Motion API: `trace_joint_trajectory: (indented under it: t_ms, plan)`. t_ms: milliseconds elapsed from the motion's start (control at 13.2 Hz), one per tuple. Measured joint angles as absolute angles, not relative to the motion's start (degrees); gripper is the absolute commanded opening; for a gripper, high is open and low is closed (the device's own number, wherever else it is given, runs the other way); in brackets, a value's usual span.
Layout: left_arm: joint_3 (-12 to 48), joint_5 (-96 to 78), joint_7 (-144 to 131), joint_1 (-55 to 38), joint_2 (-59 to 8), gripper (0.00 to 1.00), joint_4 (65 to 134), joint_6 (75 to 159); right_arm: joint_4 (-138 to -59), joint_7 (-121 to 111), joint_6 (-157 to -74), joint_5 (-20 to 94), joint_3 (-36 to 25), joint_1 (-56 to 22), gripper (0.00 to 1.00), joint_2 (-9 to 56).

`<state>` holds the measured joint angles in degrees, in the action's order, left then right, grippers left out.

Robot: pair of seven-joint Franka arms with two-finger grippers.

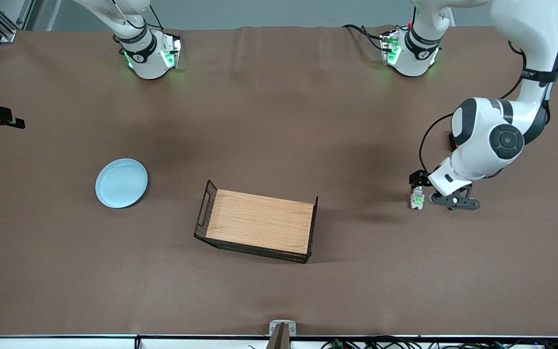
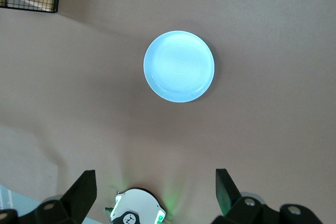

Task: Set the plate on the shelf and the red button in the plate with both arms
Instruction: 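Lower the left gripper and grasp the green push-button module, then lift the green button with the left gripper while the right gripper reaches the plate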

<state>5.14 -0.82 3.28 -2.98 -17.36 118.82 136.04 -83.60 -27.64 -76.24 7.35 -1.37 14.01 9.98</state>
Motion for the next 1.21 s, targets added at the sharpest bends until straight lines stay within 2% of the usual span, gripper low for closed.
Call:
trace_joint_trajectory:
  t_ms: [529,906,1208]
  plan:
    - [5.1,-0.8,4.7,-1.3,-24.5,1.0,119.8,145.2,-83.7,-28.1,-76.2,7.3,-1.4,16.6,1.0,16.7]
    - [5.1,-0.8,4.7,-1.4,-29.2,1.0,119.7,148.5,-83.6,-28.2,-75.7,7.6,-1.0,16.6,1.0,17.3]
    - [5.1,-0.8,4.7,-1.4,-30.0,0.97,119.4,149.0,-83.6,-28.2,-75.4,10.4,-0.7,16.6,1.0,17.3]
